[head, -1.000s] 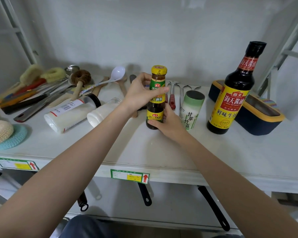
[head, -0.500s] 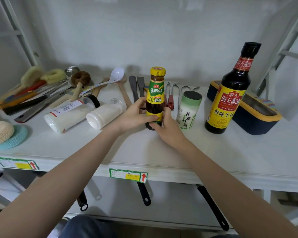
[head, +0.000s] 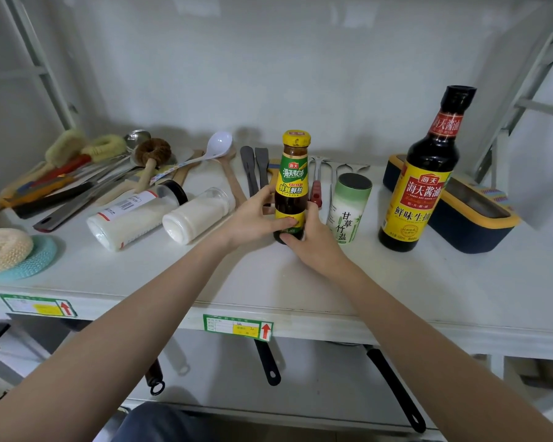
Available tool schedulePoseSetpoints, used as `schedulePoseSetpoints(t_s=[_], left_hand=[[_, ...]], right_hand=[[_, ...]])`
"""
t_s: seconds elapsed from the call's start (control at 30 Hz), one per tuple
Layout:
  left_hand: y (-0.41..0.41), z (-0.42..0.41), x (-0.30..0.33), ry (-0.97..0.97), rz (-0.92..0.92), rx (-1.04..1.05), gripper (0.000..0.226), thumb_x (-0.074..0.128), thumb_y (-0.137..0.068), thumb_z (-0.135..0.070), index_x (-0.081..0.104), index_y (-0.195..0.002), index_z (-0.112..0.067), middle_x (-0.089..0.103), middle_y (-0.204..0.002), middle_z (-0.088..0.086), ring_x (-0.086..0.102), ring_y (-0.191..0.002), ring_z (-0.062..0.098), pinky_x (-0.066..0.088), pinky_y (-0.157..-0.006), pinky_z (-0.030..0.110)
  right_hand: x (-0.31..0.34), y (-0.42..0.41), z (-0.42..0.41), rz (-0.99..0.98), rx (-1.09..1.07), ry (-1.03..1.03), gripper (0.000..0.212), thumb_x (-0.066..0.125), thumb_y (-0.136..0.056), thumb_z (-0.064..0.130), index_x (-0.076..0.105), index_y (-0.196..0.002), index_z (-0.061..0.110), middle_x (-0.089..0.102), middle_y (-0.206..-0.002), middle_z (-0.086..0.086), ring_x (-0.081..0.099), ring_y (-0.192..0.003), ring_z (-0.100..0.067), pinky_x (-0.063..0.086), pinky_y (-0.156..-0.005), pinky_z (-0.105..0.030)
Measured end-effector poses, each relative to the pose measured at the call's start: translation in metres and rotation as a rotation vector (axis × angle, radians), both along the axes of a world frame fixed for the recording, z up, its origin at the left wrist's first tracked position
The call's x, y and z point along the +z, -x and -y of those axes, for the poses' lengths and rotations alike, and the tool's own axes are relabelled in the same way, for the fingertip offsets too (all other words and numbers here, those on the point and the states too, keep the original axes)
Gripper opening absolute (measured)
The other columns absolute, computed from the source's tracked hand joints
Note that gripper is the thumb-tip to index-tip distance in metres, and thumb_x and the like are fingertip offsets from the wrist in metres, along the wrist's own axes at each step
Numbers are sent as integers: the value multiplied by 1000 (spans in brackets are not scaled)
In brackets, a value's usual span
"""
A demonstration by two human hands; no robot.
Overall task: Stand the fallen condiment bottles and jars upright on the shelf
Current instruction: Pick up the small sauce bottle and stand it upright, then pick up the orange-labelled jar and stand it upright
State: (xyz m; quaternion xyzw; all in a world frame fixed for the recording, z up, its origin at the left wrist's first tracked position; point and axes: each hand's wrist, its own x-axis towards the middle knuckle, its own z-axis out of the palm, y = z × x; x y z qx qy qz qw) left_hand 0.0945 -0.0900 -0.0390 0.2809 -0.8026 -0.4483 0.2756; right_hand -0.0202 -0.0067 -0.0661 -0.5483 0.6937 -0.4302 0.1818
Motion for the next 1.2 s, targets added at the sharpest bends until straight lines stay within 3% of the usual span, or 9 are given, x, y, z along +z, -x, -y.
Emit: schedulePoseSetpoints(t_s=[0.1,0.17,0.23,0.37,0.5,0.63,0.93,1.07,1.2], left_hand=[[-2,1,2,-17,24,-39,74,76,-76,-14,37,-138,-15,55,-132,1,51,-123,17,43,-105,33],[-4,0,6,-24,10,-35,81,77,-75,-16,32,-142,-15,53,-135,3,50,-125,19,42,-106,38],[-7,-1,11,-31,-39,-26,79,75,-77,-16,30,-143,-16,54,-131,2,54,-119,16,47,-100,31],[-19,-6,31,-31,-140,-3,59,62,-88,-17,33,-140,-14,52,-125,-1,56,-107,7,48,-65,9],[-37,2,42,99,-185,131,44,57,-92,-24,44,-132,-16,57,-121,-3,53,-116,8,42,-89,8],[-58,15,44,211,-91,225,41,57,-90,-21,47,-130,-19,56,-131,0,50,-119,9,39,-105,28],[-92,36,16,186,141,372,59,64,-84,-21,38,-136,-11,48,-136,8,45,-123,15,36,-102,27],[-97,39,6,348,327,374,70,72,-76,-31,39,-135,-13,46,-139,10,45,-127,24,37,-104,33],[-96,41,3,425,462,427,78,72,-73,-40,36,-138,-14,46,-139,13,45,-128,29,40,-101,42]], right_hand=[[1,-2,0,14,-3,63,71,66,-81,17,24,-138,14,50,-135,-8,52,-121,-22,43,-93,-28],[8,-3,-2,-3,-12,125,70,64,-83,14,23,-140,13,50,-136,-6,51,-121,-18,43,-97,-29],[16,-3,-5,-46,-29,207,69,61,-83,10,24,-141,14,50,-137,-8,51,-123,-20,44,-102,-35],[38,-6,-14,-118,-92,328,60,57,-82,6,31,-136,14,50,-132,-12,53,-117,-24,47,-97,-41],[62,-13,-23,-288,-148,477,36,54,-82,6,49,-118,7,48,-117,-13,55,-103,-23,48,-87,-37],[71,-33,-18,-302,-66,501,29,50,-81,6,55,-110,5,49,-113,-12,53,-88,-14,40,-77,-20],[48,-74,23,-98,103,253,37,53,-87,9,44,-123,6,50,-115,-11,53,-88,-15,46,-84,-32],[32,-83,42,-27,115,43,43,51,-90,18,39,-130,9,55,-121,-15,57,-107,-27,45,-96,-40],[21,-87,56,70,117,-38,46,49,-91,17,34,-135,11,51,-134,-14,54,-116,-27,41,-86,-29]])
